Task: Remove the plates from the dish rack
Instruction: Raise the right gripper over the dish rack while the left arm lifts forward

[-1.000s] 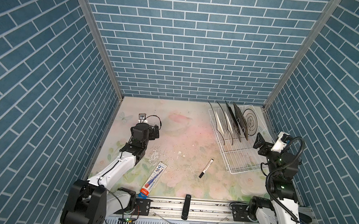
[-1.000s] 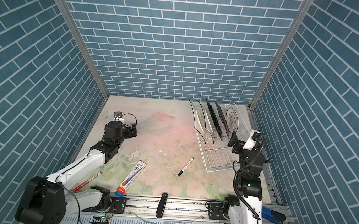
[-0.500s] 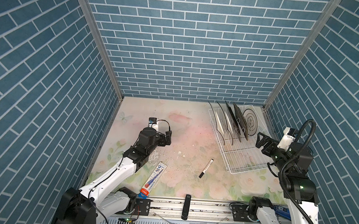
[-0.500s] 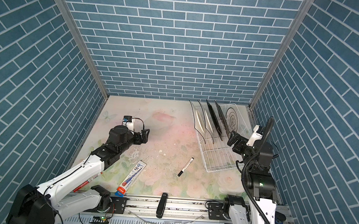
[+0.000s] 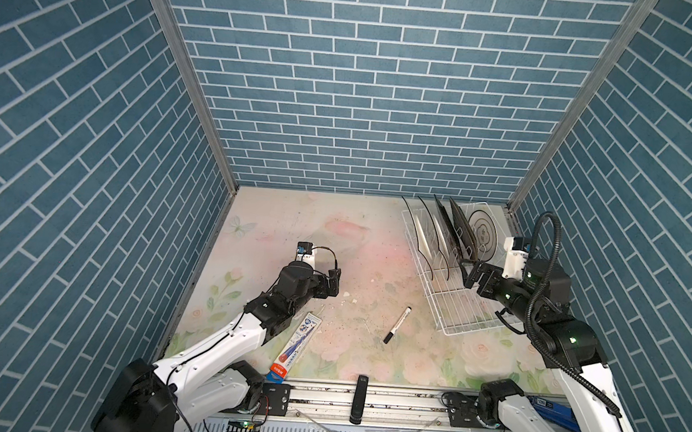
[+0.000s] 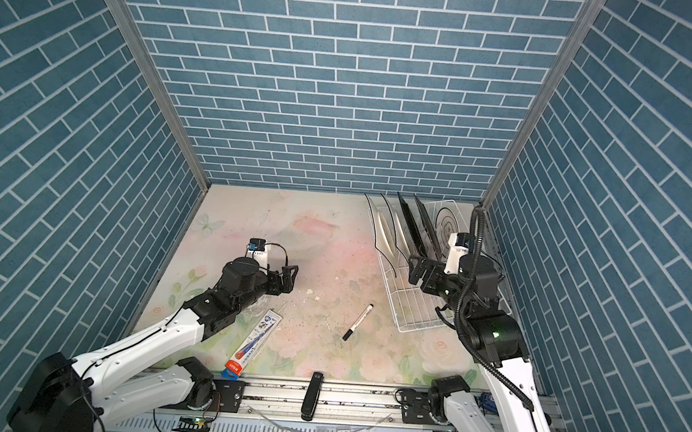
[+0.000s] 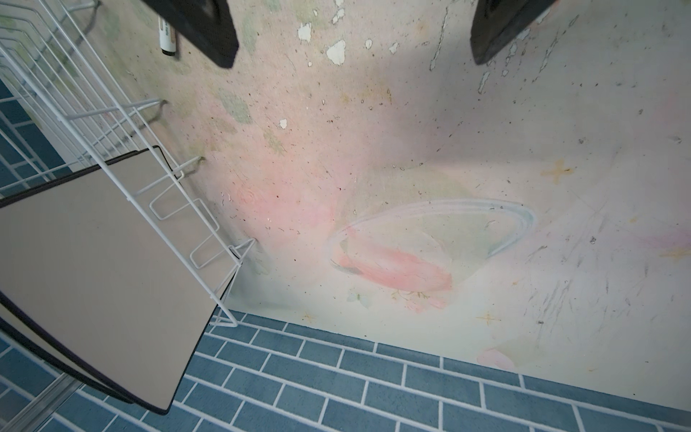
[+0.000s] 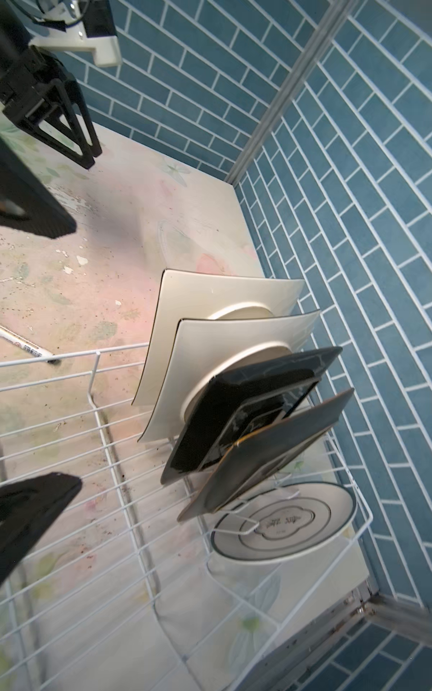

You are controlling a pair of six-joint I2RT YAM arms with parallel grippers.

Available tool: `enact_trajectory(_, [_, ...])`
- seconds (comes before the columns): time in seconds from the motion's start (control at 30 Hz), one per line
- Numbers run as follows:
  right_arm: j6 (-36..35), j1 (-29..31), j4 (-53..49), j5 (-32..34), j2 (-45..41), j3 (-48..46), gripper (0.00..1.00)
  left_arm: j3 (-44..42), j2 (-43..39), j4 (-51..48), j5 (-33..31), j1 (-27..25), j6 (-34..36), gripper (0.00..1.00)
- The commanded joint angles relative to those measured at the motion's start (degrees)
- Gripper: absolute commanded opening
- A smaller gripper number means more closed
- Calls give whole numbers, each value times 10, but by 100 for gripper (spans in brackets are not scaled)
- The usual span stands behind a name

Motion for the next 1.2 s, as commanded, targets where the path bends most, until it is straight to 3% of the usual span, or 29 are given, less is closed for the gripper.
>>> enact_trajectory(0.0, [-11,45,23,41,45,39,99,15,24,12,-4,-4,9,99])
enact_trajectory(0.23, [-77,134,-36,119,155,145,99,35,32,-20,29,-5,-1,100])
enact_trajectory(0.63, [-147,246,-130,249,336,317,99,27,11,-32,18,-5,-2,100])
enact_trajectory(0.87, [-137,342,-211,513,458,443,99,5,22,-8,33,-5,-7,100])
enact_trajectory(1.17, [-134,349,-403,574,652,662,99,-13,2,-5,30,-5,-10,100])
